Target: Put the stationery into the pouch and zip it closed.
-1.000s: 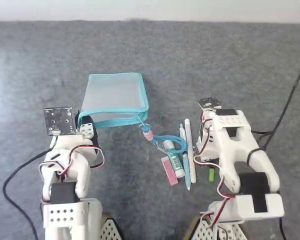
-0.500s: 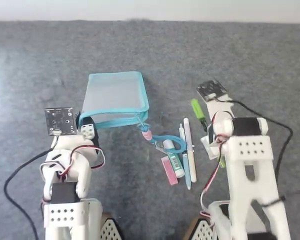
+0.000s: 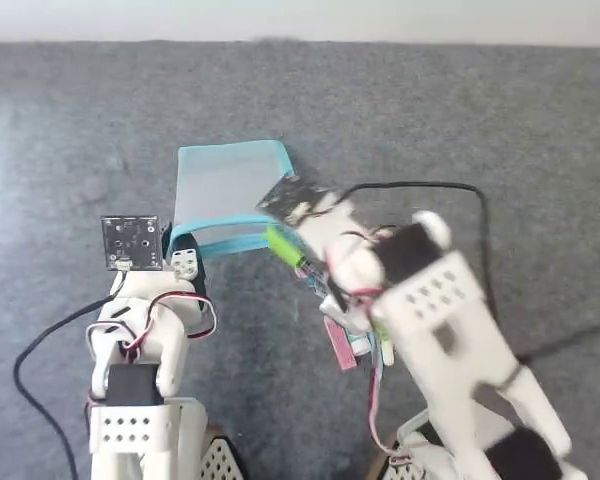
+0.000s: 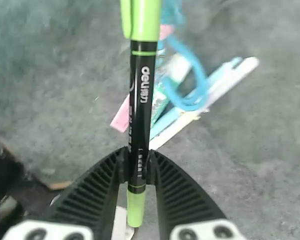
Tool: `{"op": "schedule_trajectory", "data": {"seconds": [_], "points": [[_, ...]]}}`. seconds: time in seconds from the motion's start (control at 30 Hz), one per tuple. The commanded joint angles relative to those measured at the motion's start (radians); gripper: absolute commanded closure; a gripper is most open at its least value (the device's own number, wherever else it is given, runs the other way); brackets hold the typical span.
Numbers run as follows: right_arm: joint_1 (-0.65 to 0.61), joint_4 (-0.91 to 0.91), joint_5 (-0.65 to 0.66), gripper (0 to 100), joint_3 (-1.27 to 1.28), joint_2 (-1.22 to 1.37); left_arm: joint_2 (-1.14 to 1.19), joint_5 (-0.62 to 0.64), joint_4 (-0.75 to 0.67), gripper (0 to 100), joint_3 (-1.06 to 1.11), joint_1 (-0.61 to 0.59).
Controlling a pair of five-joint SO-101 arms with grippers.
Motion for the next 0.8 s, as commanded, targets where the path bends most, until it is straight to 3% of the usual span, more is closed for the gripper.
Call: {"op": "schedule_trajectory", "data": {"seconds": [0.0,0.4,0.77], "points": [[-0.021,0.033,-0.011,99.0,-0.074,0.048,-0.012,0.003,-0.060,99,0.008,0.012],[-0.016,0.035,-0.025,99.0,-0.304,0.266,-0.018,-0.075,-0.066,99,0.041,0.166],[-0.018,-0.038,-0.163,98.1,-0.621,0.478,-0.018,-0.094,-0.044,99,0.042,0.235]]}}
